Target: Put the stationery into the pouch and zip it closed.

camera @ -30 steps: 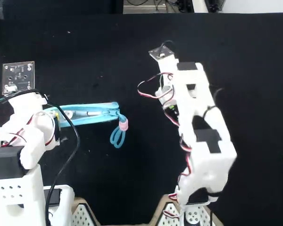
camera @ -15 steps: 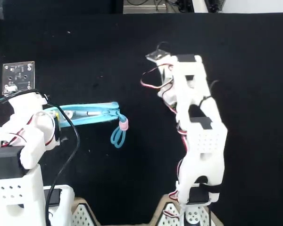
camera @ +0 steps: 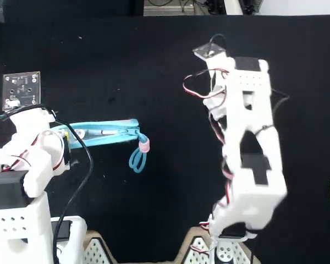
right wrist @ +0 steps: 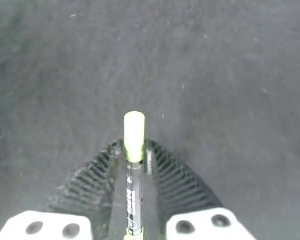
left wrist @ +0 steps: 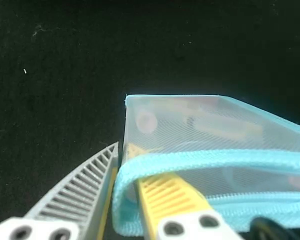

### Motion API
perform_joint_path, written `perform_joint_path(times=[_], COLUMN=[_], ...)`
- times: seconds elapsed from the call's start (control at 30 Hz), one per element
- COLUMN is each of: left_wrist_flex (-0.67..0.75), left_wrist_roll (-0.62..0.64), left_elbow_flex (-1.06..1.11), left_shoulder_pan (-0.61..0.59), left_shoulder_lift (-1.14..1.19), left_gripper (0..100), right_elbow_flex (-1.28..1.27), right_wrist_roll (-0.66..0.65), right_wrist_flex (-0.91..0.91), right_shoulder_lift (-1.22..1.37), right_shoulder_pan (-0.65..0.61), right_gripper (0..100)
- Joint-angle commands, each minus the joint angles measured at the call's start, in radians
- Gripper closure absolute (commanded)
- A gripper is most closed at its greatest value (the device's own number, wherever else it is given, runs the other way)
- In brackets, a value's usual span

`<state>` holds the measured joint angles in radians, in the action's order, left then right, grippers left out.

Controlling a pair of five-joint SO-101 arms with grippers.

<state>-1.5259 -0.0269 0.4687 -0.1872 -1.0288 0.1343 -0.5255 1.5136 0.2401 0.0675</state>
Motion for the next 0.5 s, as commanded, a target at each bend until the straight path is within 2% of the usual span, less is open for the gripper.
perform_joint_path(times=[0.0,0.23,0.33,0.47], left_wrist_flex=[0.009,0.009,0.009,0.009], left_wrist_roll=[0.003,0.003,0.003,0.003], left_elbow_flex=[0.001,0.001,0.001,0.001], left_shoulder_pan=[-0.013,-0.013,-0.013,-0.013], left_shoulder_lift=[0.003,0.003,0.003,0.003], left_gripper=[97,97,97,97], right_elbow_flex=[-0.074,-0.114,-0.114,-0.120], right_wrist_roll=[0.015,0.157,0.273,0.425], right_wrist_flex=[0.006,0.037,0.009,-0.135], right_shoulder_lift=[-0.314,-0.885,-1.101,-1.342], right_shoulder_pan=[-0.041,-0.180,-0.333,-0.545], right_gripper=[98.8,98.7,98.7,98.7])
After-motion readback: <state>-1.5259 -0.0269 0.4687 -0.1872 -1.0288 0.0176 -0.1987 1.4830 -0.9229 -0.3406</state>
